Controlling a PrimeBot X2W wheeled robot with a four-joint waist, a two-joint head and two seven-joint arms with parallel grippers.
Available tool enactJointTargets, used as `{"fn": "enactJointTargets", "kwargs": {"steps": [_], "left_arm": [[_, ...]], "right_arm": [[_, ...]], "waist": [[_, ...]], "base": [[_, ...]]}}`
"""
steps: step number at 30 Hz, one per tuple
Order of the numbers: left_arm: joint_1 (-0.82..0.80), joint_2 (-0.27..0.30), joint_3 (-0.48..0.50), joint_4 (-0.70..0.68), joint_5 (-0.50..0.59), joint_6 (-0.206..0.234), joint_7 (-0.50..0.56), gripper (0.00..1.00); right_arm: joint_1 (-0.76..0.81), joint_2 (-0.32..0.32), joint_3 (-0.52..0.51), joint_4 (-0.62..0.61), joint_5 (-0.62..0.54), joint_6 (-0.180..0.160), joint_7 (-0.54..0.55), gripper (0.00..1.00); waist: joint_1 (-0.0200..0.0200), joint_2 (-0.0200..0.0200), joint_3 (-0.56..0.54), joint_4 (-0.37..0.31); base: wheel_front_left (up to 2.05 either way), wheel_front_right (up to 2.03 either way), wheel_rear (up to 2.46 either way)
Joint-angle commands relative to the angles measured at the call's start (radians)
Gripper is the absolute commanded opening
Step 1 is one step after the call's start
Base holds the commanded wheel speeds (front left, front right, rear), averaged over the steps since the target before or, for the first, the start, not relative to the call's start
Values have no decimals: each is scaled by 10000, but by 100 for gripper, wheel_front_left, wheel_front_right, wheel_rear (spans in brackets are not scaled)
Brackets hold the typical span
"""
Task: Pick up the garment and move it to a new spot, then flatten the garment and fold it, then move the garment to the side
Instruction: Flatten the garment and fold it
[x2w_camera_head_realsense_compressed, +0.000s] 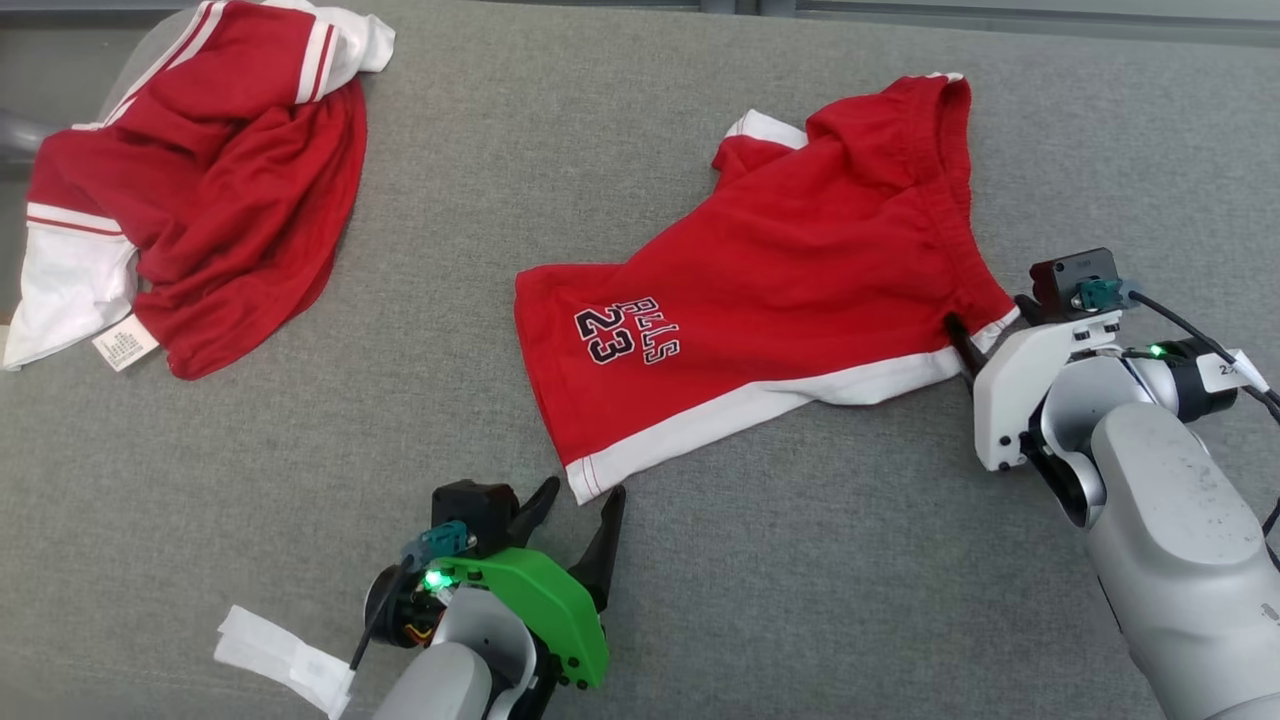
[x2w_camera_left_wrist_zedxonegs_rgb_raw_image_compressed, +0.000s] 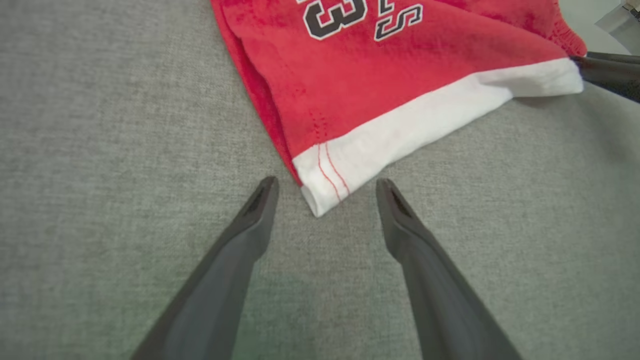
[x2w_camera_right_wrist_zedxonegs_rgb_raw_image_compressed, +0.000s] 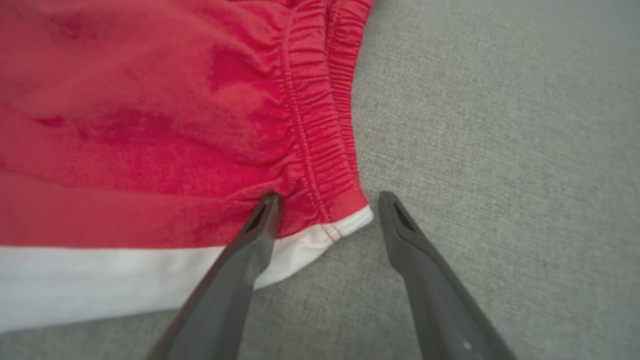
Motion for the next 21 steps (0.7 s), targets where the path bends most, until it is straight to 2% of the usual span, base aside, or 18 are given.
{"fn": "enactJointTargets", "kwargs": {"steps": [1, 13, 14, 15, 16, 17, 18, 21], "left_arm": [[-126, 45, -27, 156, -117, 80, -39, 100], [-527, 41, -404, 582, -804, 43, -229, 100], [-550, 38, -432, 651, -852, 31, -231, 100], [-571, 35, -461, 725, -879, 12, -247, 95], [-596, 35, -514, 837, -866, -10, -205, 33], [-609, 32, -577, 918, -848, -73, -154, 0], [-613, 24, -683, 1058, -825, -171, -34, 0], [-408, 24, -734, 1083, -1270, -537, 223, 0]], "right_arm": [[-64, -35, 72, 153, 92, -16, -51, 100], [-223, -135, 443, 674, 478, -16, -212, 100], [-222, -159, 481, 709, 502, -16, -168, 95], [-214, -180, 521, 740, 548, -16, -131, 77], [-195, -185, 586, 772, 611, -17, -95, 45], [-184, -178, 637, 783, 652, -17, -86, 14], [-190, -156, 570, 828, 728, -17, -107, 0], [-218, 115, -166, 817, 1050, -20, -302, 0]], "waist": [[0, -1, 147, 132], [0, -1, 282, -74], [0, -1, 289, -86], [0, -1, 291, -93], [0, -1, 284, -104], [0, -1, 272, -119], [0, -1, 237, -157], [0, -1, -99, -315]], "base": [[0, 0, 0], [0, 0, 0], [0, 0, 0], [0, 0, 0], [0, 0, 0], [0, 0, 0], [0, 0, 0], [0, 0, 0]]}}
